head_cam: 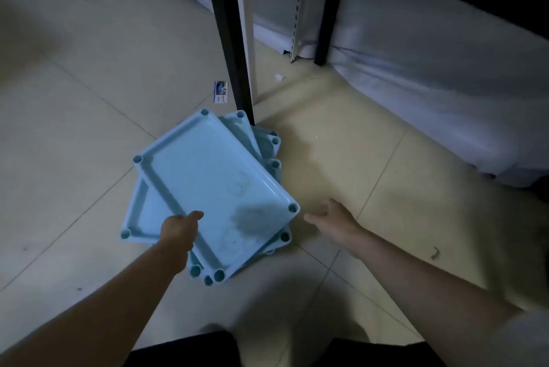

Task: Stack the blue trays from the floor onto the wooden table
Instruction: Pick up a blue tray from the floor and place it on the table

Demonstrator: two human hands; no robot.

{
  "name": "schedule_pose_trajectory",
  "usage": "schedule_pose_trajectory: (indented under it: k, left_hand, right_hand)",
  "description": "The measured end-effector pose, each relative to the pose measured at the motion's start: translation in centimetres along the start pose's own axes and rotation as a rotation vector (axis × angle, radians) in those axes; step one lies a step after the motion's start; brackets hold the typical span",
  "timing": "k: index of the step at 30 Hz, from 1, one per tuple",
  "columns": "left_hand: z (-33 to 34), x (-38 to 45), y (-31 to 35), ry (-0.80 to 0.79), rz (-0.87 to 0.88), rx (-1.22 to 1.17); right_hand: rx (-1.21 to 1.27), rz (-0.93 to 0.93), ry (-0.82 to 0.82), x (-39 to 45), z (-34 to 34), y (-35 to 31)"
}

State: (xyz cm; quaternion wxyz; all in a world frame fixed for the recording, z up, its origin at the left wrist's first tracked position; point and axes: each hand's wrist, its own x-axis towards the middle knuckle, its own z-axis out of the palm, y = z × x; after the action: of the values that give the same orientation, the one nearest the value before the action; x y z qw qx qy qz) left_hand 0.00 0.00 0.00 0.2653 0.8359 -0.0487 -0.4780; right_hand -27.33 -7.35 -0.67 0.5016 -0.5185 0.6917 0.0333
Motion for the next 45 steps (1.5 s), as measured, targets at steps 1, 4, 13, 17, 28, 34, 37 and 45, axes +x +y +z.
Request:
schedule_pose_trajectory:
  k: [1, 4, 13, 17, 28, 34, 37, 45]
  left_hand:
    - [0.3, 0.5, 0.0, 0.017, 0.017, -0.013]
    - [1.1, 3.7, -0.4, 0.080, -0.001, -0.010]
    - [2.2, 10.6, -1.2, 0.174, -0.128, -0.075]
    - [2.2, 11.2, -1.6, 0.171, -0.121, -0.125]
    - [-0.6, 5.9, 0.5, 0.133, -0.203, -0.306]
    - [-4.3, -2.6, 4.8, 0.137, -0.229, -0.434]
    - [-6.9, -6.6, 6.6, 0.124, -0.219, -0.480]
    - [-14.8, -17.0, 10.3, 0.123, -0.255, -0.663]
  right_hand:
    - [0.006, 0.005, -0.006, 1.0, 0.6, 0.0]
    - [0.038, 0.011, -0.031, 4.1, 1.9, -0.2]
    - [0.034, -0.097, -0.120, 10.5, 5.6, -1.1]
    - [-0.052, -0.152, -0.069, 11.4, 6.1, -1.3]
    - [0.191, -0.246, 0.013, 4.5, -0.3, -3.3]
    - [0.254, -0.250, 0.048, -4.2, -5.3, -7.2]
    - [0.278, -0.263, 0.059, -8.8, -7.3, -9.5]
    - [0.394, -0.380, 0.127, -21.4, -11.3, -17.3]
